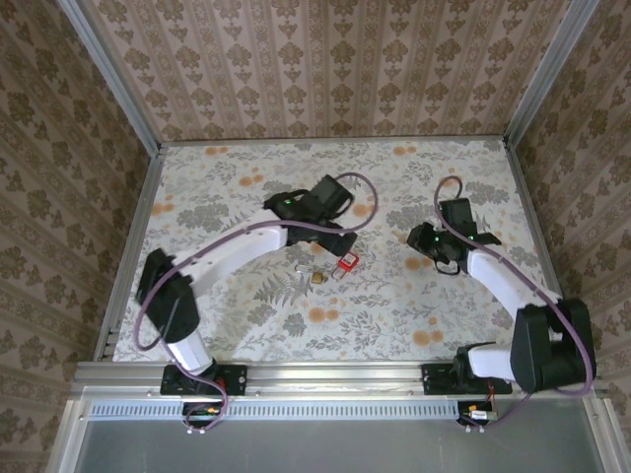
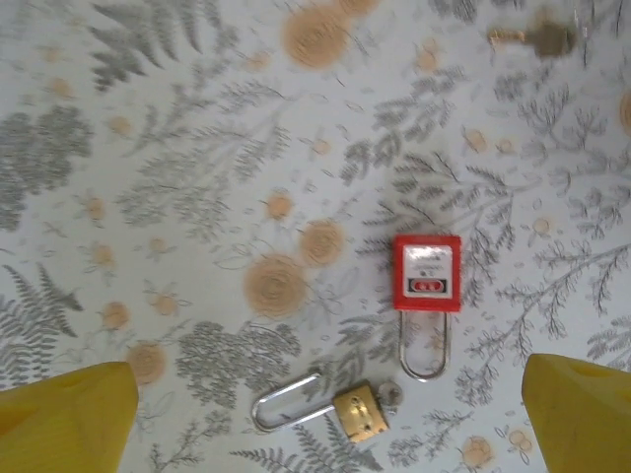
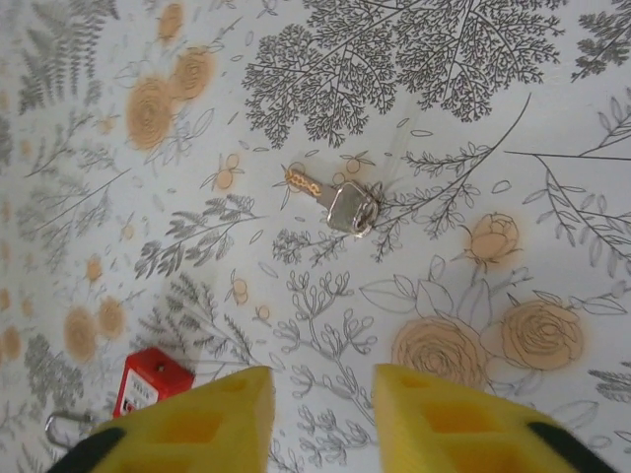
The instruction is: Unlock with the key
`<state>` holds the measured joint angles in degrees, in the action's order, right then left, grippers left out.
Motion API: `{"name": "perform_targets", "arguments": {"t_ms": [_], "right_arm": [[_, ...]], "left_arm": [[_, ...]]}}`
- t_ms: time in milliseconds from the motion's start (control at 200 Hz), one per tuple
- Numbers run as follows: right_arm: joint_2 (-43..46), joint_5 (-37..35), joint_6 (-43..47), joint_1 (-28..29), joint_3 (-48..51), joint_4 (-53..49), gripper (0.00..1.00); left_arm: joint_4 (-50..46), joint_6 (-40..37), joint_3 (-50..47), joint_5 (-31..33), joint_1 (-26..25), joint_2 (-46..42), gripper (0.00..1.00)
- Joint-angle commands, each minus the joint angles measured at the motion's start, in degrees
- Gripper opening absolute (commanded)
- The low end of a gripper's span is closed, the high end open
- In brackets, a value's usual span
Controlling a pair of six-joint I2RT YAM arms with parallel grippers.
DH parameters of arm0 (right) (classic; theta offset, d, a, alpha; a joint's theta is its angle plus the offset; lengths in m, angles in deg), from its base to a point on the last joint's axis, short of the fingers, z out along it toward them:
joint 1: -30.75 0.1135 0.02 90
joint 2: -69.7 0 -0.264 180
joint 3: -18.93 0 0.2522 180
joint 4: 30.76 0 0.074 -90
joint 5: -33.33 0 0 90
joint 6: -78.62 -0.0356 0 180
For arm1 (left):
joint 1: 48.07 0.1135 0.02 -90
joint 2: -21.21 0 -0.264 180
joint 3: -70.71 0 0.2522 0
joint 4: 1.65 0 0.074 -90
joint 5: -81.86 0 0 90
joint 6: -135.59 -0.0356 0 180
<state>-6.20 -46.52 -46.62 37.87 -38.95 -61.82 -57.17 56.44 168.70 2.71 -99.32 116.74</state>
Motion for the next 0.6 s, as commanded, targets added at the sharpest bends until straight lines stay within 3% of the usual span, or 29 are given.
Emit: {"name": "perform_targets", "arguments": {"t_ms": [0, 150, 385, 595], "right_arm": [[-3.45, -5.05, 1.96, 2.85, -4.84, -2.9, 0.26], [-11.37, -10.18, 2.35, 3.94, -9.68, -3.91, 0.21], [-19.85, -12.04, 0.29, 4.22, -13.89, -4.53, 0.28], [-23.8, -13.89, -1.12, 4.32, -15.38, -4.72, 0.25]], "left_arm": [[6.96, 1.63, -7.81, -2.05, 4.22, -3.88, 1.0], [11.58, 4.64, -15.36, -7.21, 7.59, -8.07, 0.94], [12.67, 5.4, -19.32, -8.22, 7.73, -9.52, 0.9], [13.85, 5.43, -21.02, -8.77, 7.74, -10.21, 0.87]]}}
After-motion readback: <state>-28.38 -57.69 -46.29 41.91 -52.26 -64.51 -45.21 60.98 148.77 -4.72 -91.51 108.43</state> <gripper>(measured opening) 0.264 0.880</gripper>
